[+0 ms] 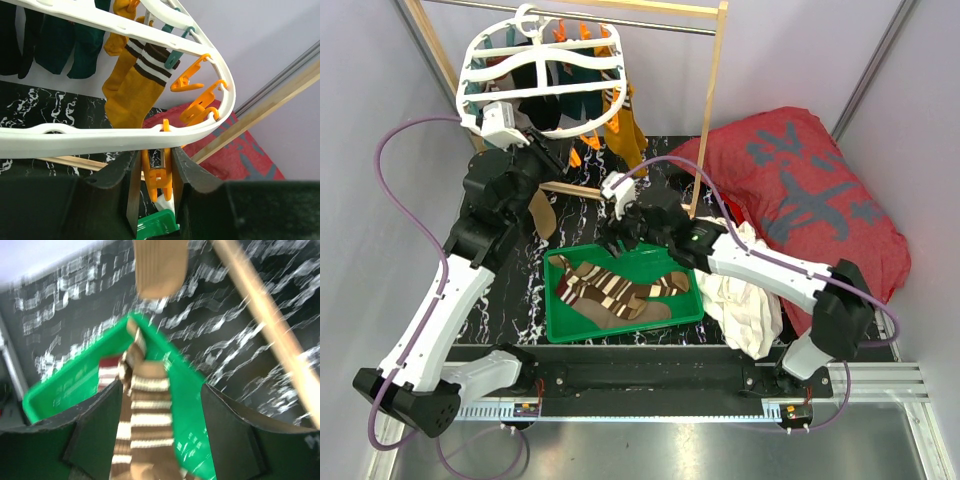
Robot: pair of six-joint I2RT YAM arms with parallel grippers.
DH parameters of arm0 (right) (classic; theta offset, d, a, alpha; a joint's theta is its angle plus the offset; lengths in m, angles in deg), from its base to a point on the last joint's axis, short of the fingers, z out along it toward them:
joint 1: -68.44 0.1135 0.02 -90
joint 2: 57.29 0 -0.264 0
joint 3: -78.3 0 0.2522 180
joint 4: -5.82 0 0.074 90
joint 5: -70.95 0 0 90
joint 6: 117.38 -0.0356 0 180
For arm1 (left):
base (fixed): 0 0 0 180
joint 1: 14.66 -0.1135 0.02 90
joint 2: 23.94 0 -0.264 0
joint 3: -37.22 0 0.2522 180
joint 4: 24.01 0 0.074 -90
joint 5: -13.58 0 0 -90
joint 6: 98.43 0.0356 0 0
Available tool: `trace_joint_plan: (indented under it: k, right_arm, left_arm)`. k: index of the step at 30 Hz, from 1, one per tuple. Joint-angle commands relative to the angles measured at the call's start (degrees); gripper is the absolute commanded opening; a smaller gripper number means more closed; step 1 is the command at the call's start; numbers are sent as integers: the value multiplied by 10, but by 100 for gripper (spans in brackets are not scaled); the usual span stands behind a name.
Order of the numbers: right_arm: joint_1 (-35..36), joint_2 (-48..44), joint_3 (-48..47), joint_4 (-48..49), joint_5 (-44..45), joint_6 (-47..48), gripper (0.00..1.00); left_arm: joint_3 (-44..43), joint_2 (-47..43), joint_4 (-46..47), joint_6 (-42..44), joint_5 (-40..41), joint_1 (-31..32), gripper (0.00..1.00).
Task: Clip the socks to the hanger
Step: Pick up the sock from the bin.
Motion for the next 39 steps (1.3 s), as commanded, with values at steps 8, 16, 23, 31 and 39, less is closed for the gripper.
trace_joint_plan:
  k: [8,16,23,31,39]
  right_arm:
    - [22,196,-101,-79,-122,-38,70]
    - [26,296,-179,-87,-14,-91,69]
    - [26,337,-201,-106,-12,-109,50]
    - [27,382,-205,-127,-47,-115,41]
    - [27,331,-175,-131,-26,-102,5]
  left_arm:
    - [-28,9,-7,47,12,2,0]
    - [-34,9,-18,45,9,4,0]
    - [-36,13,-19,44,5,5,0]
    - [-39,13,-23,44,3,4,0]
    - [-45,9,-33,46,2,5,0]
